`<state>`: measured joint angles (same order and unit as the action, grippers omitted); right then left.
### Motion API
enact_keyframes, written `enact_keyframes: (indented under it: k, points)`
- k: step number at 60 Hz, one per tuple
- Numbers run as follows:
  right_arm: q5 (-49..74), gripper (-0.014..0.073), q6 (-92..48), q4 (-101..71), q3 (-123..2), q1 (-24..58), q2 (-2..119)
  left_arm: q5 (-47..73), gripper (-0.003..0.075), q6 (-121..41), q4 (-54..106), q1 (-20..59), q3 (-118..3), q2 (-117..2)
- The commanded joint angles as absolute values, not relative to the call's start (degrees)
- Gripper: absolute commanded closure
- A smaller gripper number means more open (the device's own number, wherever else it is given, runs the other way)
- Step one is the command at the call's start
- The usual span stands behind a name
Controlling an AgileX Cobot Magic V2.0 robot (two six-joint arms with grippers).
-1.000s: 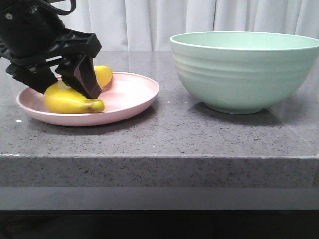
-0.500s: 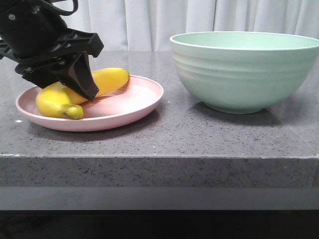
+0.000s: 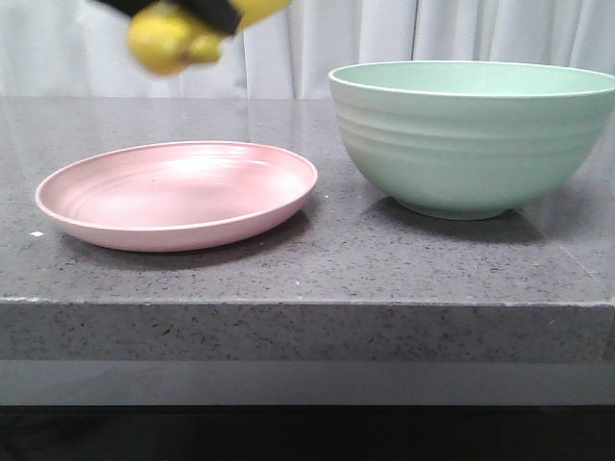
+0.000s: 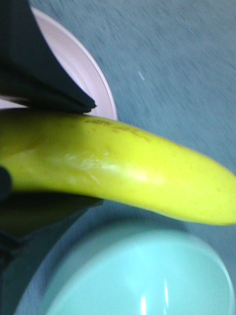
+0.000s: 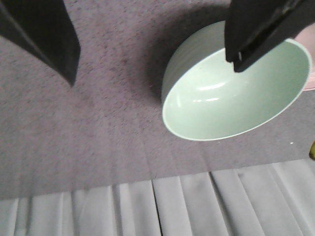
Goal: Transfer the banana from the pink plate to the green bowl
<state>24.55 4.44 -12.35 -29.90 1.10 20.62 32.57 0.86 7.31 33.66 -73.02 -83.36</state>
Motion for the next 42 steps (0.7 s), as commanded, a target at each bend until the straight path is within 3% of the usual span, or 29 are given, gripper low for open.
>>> enact_keyframes:
  k: [1,18,32,42]
  points:
    - [22.2,-0.0019,4.3,-21.6,-32.7,0.9,23.3,29.3,0.0570,0.7,8.3,37.2,-76.1,-79.6]
    - [22.1,-0.0019,-3.9,-54.3,-33.6,3.6,29.6,30.8,0.0570,0.7,8.3,46.7,-76.6,-78.4]
    - [27.8,-0.0019,-28.6,-90.7,-33.6,6.4,37.7,31.3,0.0570,0.7,8.3,52.1,-76.6,-78.4]
    - [31.9,-0.0019,-40.8,-104.0,-33.6,6.4,43.4,31.4,0.0570,0.7,8.6,53.3,-76.6,-78.4]
